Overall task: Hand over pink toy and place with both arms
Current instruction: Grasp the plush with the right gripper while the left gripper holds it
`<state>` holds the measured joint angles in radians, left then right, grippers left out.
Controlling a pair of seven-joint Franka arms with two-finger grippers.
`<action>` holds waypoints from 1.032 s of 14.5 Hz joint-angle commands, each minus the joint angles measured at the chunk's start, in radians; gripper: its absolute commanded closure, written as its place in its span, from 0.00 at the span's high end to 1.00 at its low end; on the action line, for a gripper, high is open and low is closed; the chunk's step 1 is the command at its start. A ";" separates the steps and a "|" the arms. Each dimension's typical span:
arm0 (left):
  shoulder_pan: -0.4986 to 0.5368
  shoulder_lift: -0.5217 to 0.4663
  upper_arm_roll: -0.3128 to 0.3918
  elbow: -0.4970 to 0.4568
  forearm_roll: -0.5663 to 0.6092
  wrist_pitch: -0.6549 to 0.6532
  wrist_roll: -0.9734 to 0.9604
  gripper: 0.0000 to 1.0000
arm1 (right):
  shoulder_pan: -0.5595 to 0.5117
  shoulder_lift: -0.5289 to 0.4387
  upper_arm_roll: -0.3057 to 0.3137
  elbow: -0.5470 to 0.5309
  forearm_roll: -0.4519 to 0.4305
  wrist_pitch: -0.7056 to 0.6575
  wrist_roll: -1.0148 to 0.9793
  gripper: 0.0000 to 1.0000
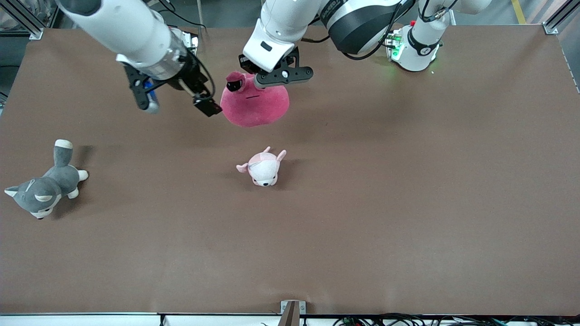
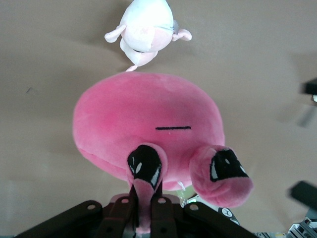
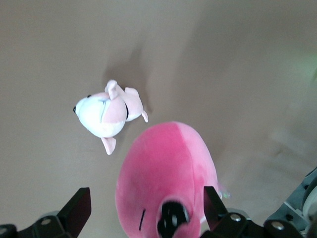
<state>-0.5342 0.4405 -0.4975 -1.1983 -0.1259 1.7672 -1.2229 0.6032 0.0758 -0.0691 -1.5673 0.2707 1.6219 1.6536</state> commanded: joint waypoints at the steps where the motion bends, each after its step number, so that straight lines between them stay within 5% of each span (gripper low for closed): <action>1: -0.065 0.014 0.057 0.036 -0.003 0.003 -0.029 0.00 | 0.044 -0.065 -0.012 -0.118 0.021 0.065 0.035 1.00; 10: -0.073 0.014 0.065 0.036 -0.003 0.005 -0.029 0.00 | 0.096 -0.114 -0.012 -0.206 0.021 0.072 0.035 1.00; 13: -0.073 0.014 0.065 0.036 -0.003 0.005 -0.029 0.00 | 0.104 -0.117 -0.011 -0.212 0.021 0.072 0.035 0.81; 15: -0.073 0.012 0.066 0.036 -0.003 0.005 -0.029 0.00 | 0.104 -0.114 -0.011 -0.211 0.021 0.076 0.035 0.50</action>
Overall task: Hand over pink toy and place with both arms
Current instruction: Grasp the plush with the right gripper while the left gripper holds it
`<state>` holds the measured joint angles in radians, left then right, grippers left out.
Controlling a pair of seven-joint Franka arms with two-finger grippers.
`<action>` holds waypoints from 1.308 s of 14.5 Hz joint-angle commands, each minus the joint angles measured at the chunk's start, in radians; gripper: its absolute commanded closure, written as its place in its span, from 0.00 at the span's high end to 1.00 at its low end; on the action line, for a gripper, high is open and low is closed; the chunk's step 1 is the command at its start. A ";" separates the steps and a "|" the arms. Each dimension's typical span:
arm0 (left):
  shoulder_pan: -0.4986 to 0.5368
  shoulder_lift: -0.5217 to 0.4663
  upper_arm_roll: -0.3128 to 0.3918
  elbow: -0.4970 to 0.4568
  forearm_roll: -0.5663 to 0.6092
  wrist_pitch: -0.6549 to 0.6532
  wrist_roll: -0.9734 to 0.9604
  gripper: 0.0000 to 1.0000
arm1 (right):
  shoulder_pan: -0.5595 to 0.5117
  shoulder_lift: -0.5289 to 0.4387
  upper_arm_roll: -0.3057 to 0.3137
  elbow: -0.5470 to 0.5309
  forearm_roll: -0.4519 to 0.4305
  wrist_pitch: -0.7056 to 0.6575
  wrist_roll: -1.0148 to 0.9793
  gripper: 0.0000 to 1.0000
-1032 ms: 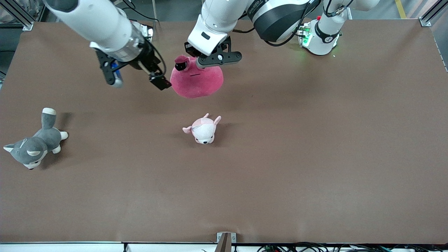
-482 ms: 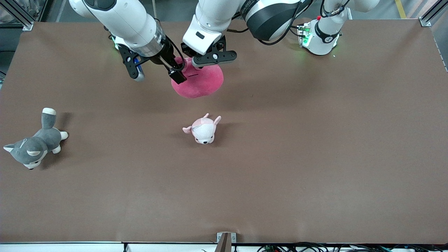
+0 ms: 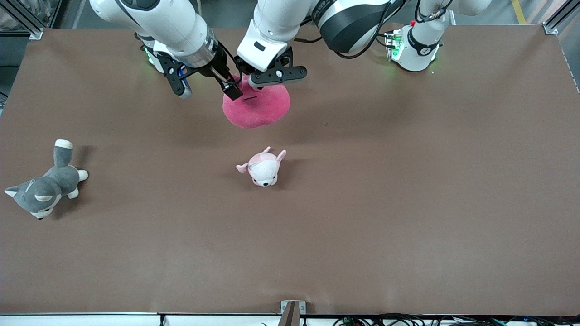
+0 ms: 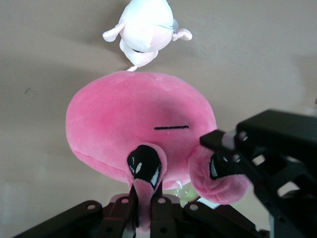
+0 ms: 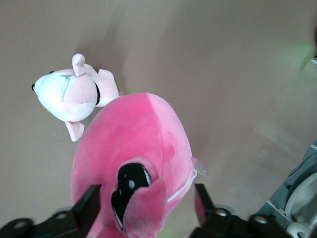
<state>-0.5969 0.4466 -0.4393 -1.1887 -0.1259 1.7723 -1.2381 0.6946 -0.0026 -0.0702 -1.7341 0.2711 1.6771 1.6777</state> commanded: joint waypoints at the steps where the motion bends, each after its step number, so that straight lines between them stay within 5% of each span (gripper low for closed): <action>1: -0.009 0.003 0.007 0.026 -0.003 -0.001 -0.014 0.00 | 0.011 -0.037 -0.011 -0.044 0.020 0.022 0.010 0.31; 3: -0.009 0.001 0.007 0.026 -0.003 -0.001 -0.014 0.00 | 0.010 -0.039 -0.013 -0.044 0.020 0.023 0.010 0.03; 10: -0.006 -0.005 0.007 0.024 -0.003 -0.001 -0.015 0.04 | -0.006 -0.039 -0.022 -0.038 0.020 0.030 -0.004 0.00; 11: -0.003 -0.008 0.007 0.023 -0.003 -0.001 -0.026 0.12 | -0.015 -0.039 -0.020 -0.038 0.020 0.032 -0.006 0.00; 13: -0.003 -0.025 0.013 0.020 0.002 -0.001 -0.040 0.98 | -0.039 -0.039 -0.022 -0.038 0.020 0.044 -0.030 0.00; 19: 0.012 -0.097 0.014 0.014 0.014 -0.028 -0.040 1.00 | -0.235 -0.008 -0.022 -0.057 0.016 0.041 -0.335 0.00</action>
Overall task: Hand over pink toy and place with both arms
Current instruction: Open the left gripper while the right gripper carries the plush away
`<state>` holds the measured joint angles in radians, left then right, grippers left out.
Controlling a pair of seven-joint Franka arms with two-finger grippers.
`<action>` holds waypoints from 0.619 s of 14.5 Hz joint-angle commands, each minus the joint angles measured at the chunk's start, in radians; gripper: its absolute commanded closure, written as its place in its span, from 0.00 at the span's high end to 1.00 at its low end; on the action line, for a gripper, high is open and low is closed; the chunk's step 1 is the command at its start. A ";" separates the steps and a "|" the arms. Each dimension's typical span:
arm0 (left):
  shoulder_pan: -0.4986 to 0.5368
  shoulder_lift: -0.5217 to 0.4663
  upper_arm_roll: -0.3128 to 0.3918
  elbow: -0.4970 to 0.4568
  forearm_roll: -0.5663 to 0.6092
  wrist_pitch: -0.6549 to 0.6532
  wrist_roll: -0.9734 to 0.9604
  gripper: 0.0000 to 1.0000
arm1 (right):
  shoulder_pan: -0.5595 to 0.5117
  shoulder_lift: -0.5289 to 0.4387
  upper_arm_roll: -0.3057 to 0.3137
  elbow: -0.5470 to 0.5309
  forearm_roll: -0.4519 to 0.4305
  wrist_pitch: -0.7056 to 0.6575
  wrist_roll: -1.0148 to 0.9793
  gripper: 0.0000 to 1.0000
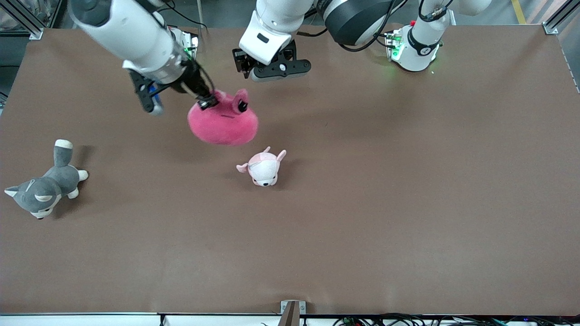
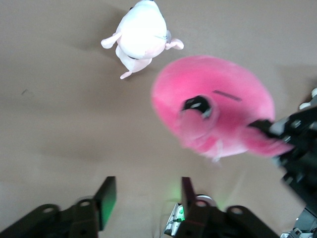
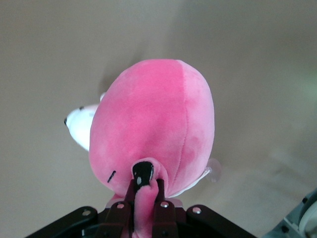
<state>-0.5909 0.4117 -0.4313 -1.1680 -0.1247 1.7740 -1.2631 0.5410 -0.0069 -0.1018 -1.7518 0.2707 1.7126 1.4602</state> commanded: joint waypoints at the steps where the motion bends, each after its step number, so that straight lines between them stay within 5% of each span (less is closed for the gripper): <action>1: 0.023 -0.077 0.006 -0.007 0.014 -0.063 -0.012 1.00 | -0.125 0.005 0.010 -0.061 0.015 0.013 -0.179 0.00; 9: 0.261 -0.269 0.003 -0.031 0.013 -0.356 0.337 1.00 | -0.367 0.102 0.010 -0.264 0.013 0.238 -0.581 0.01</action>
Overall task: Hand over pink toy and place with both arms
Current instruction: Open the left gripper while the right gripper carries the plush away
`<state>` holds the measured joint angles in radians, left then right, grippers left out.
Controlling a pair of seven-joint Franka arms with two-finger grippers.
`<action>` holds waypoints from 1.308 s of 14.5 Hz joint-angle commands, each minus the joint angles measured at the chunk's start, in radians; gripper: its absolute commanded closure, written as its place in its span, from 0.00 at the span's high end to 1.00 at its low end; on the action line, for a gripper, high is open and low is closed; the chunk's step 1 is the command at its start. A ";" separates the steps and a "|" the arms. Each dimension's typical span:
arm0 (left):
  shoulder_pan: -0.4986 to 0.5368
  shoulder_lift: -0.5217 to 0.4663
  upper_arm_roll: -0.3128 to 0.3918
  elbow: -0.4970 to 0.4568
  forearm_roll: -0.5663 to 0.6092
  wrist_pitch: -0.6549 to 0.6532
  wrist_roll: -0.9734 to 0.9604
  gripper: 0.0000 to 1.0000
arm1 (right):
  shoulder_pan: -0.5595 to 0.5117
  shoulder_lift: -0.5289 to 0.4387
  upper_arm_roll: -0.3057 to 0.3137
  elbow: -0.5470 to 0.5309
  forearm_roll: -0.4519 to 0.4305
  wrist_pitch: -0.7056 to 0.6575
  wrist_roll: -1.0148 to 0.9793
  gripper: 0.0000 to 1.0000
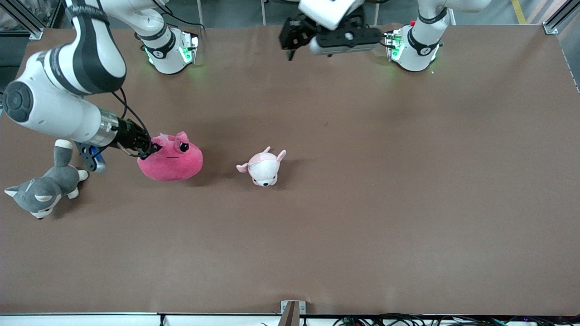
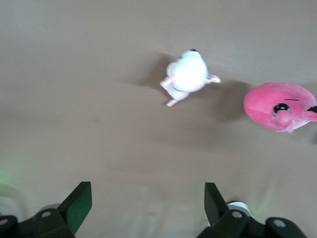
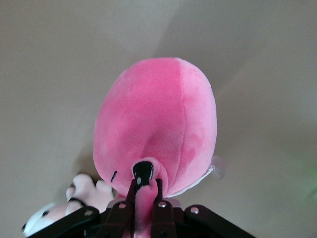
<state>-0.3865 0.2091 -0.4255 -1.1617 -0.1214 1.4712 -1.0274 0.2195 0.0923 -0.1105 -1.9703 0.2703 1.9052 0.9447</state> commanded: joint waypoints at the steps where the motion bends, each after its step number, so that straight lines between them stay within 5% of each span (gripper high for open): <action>1: 0.092 -0.091 -0.002 -0.059 0.011 -0.075 0.175 1.00 | -0.058 0.023 0.018 -0.050 0.013 0.063 -0.088 0.01; 7: 0.263 -0.246 -0.002 -0.268 0.063 -0.091 0.504 1.00 | -0.138 0.090 0.018 -0.053 0.015 0.081 -0.245 0.05; 8: 0.303 -0.266 -0.002 -0.289 0.063 -0.091 0.565 1.00 | -0.143 0.096 0.018 -0.052 0.015 0.081 -0.248 0.17; 9: 0.339 -0.277 -0.001 -0.305 0.066 -0.091 0.619 1.00 | -0.144 0.101 0.018 -0.050 0.015 0.081 -0.266 0.42; 10: 0.374 -0.280 -0.002 -0.312 0.086 -0.091 0.682 1.00 | -0.157 0.102 0.018 -0.048 0.015 0.083 -0.300 0.78; 11: 0.405 -0.281 -0.002 -0.314 0.098 -0.089 0.732 1.00 | -0.170 0.102 0.018 -0.039 0.015 0.083 -0.337 1.00; 16: 0.612 -0.280 -0.001 -0.358 0.100 -0.033 0.984 1.00 | -0.174 0.102 0.018 0.085 -0.029 0.069 -0.598 1.00; 19: 0.656 -0.275 -0.001 -0.381 0.141 0.001 1.020 1.00 | -0.160 0.102 0.022 0.165 -0.187 0.066 -0.682 1.00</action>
<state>0.2552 -0.0428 -0.4152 -1.5093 -0.0144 1.4457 -0.0215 0.0665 0.2005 -0.1056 -1.8525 0.1658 1.9874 0.3165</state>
